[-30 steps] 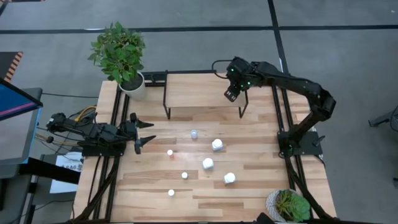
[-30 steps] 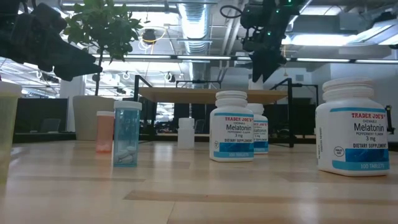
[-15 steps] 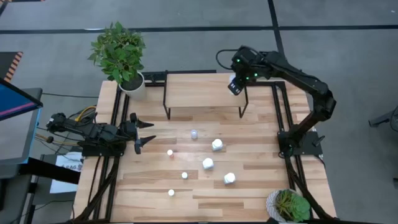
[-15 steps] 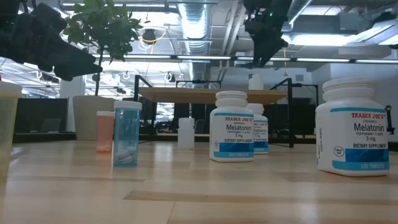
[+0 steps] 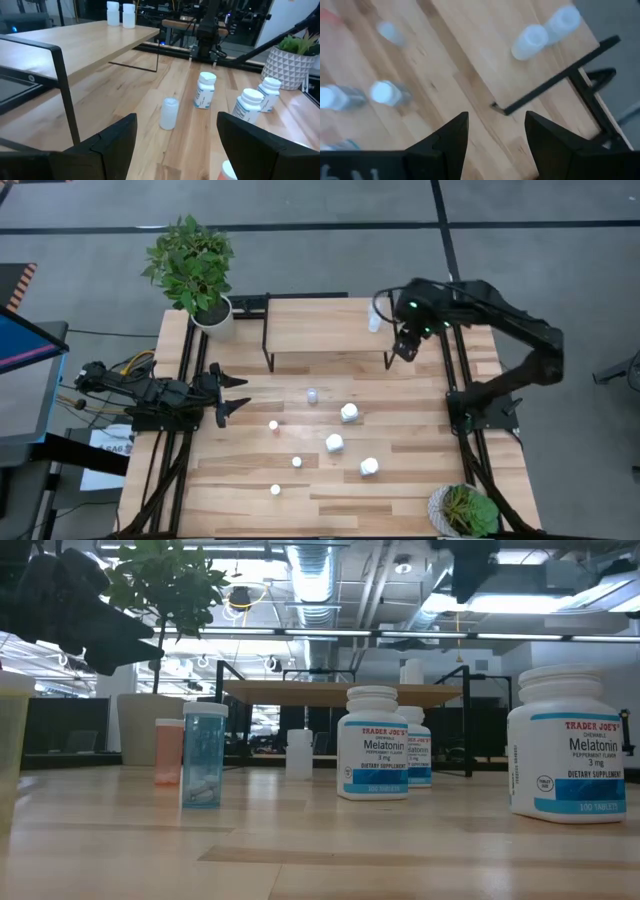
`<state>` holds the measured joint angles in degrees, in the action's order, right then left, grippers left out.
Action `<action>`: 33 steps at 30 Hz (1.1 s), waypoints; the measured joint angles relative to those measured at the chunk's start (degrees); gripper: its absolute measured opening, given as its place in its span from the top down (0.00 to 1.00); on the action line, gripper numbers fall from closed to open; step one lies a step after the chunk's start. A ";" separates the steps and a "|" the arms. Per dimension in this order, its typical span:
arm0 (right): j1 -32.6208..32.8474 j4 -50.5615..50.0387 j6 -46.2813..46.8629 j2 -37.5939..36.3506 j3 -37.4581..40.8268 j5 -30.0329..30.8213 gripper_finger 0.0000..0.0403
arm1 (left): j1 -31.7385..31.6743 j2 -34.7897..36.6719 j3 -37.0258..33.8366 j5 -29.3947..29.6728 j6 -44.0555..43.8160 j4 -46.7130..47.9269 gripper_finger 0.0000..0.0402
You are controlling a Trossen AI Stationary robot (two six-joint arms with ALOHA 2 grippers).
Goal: Pick and place medicine bottles onto shelf by color
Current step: Put the transparent medicine bottle on the shelf aligned with the other transparent medicine bottles
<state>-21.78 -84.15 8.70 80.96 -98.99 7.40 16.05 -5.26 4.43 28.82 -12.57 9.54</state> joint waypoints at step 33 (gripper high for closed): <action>20.02 69.11 -2.27 19.12 24.44 0.02 0.47 | 0.00 0.00 -0.02 0.02 -0.73 0.02 0.34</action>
<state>-1.76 -15.04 6.43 100.08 -74.55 7.42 16.05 -5.26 4.40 28.84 -13.30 9.56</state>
